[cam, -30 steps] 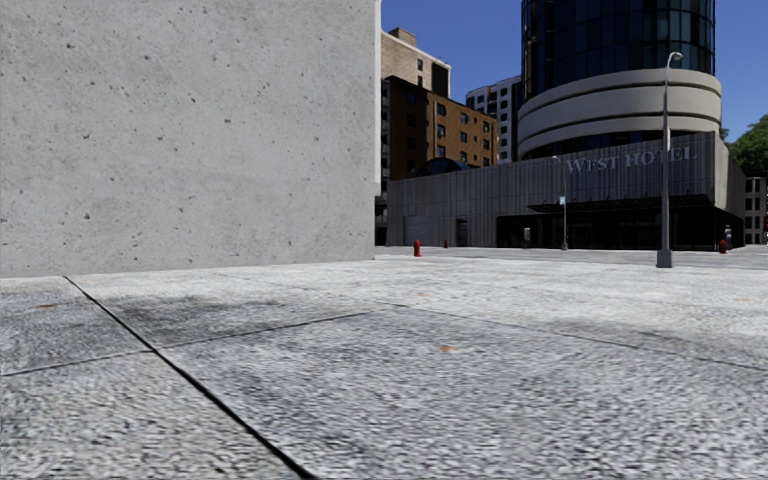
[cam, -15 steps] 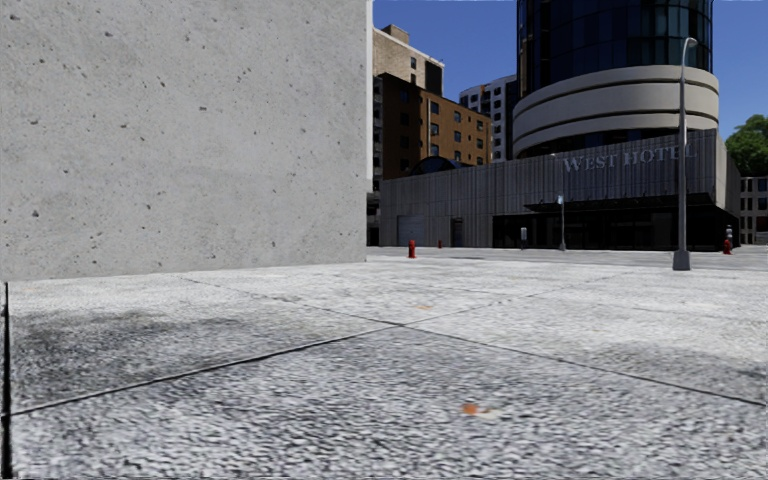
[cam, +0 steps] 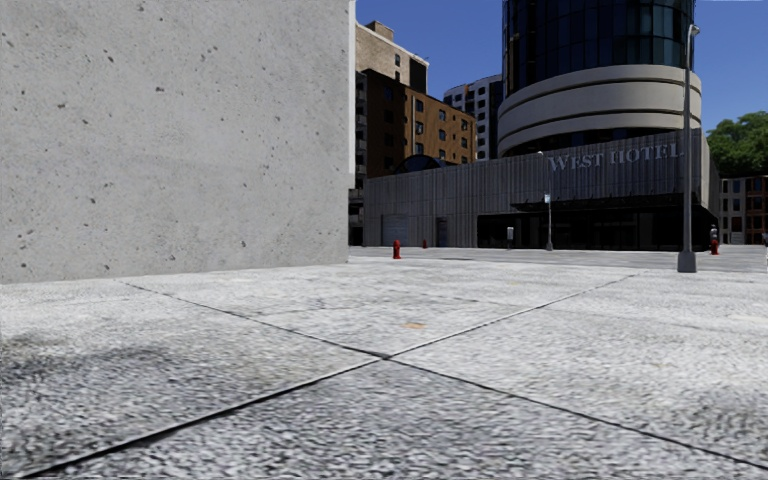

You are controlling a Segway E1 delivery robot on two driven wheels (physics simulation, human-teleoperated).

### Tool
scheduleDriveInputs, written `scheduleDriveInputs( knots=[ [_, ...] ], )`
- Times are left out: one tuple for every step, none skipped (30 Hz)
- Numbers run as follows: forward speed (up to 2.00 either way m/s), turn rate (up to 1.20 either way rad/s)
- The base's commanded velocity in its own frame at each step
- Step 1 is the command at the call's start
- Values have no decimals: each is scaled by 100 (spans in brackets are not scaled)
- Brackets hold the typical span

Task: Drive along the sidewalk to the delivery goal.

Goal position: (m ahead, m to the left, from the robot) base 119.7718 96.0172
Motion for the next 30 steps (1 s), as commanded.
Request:
scheduleDriveInputs(
  knots=[
    [200, -24],
    [200, -24],
    [200, -24],
    [200, -24],
    [200, -24],
    [200, -24],
    [200, -24],
    [200, -24],
    [200, -24],
    [200, -24],
    [200, -24],
    [200, -24],
    [200, -24],
    [200, -24],
    [200, -24],
    [200, -21],
    [200, -11],
    [200, 0],
    [200, 0],
    [200, 0],
    [200, 0],
    [200, 0],
    [200, 0],
    [200, 0],
    [200, 0],
    [200, 0],
    [200, 0],
    [200, 0],
    [200, 0],
    [200, 0]
  ],
)
